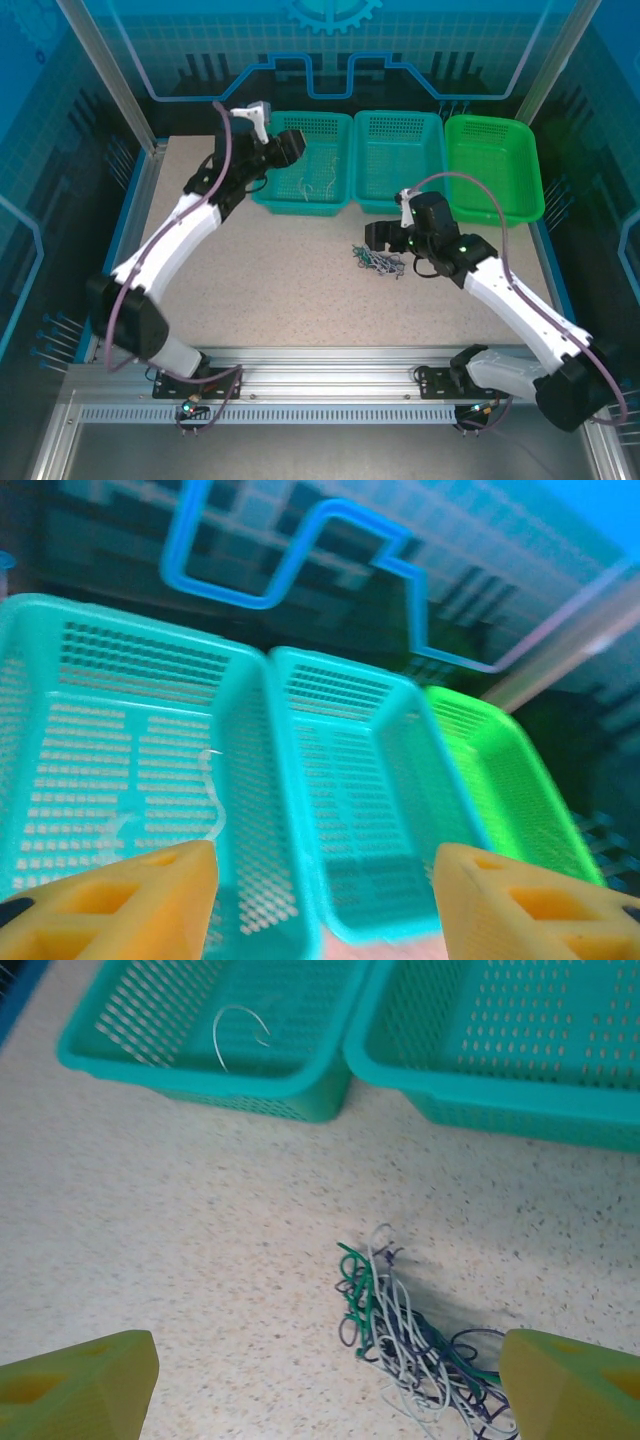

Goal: Untangle the cables

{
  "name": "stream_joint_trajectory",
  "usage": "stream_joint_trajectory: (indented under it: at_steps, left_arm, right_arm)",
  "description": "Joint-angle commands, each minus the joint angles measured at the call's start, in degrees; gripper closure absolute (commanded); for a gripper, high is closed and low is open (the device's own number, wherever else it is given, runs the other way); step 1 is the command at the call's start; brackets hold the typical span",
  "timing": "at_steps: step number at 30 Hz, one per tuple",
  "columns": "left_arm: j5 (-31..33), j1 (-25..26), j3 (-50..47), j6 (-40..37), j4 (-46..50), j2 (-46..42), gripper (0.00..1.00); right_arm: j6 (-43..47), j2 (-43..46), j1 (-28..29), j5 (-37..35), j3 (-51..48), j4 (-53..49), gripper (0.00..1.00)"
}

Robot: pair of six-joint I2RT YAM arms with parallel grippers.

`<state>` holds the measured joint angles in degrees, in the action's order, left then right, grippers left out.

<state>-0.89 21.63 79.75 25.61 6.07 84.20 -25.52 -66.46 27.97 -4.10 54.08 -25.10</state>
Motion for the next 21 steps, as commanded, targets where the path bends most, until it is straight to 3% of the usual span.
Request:
stream_joint_trajectory:
  at_steps: [1,6,13,15,19,21]
  left_arm:
    - [-0.98,5.16,-7.00,0.52,-1.27,-6.37,0.40]
    - [-5.14,11.08,-17.20,0.25,1.48,-12.92,0.32]
    - [-5.68,11.80,-26.14,2.61,3.41,-16.76,0.29]
    - [-5.06,11.78,-25.50,2.00,5.57,-16.75,0.28]
    - [-3.79,11.44,-23.32,2.06,8.50,-15.73,0.25]
    - [-2.92,10.64,-21.21,3.13,11.34,-14.58,0.22]
  right_arm:
    - [0.64,-6.13,-0.55,0.53,-0.46,-0.84,0.11]
    - [4.84,-17.63,-0.55,0.37,0.38,1.04,0.13]
    - [7.91,-29.58,0.35,2.51,2.15,2.95,0.23]
    - [9.24,-30.00,0.82,2.47,0.65,5.46,0.35]
    - [12.00,-27.10,1.01,6.72,-1.58,8.96,0.79]
    - [14.62,-23.47,1.70,10.15,-3.16,11.17,0.88]
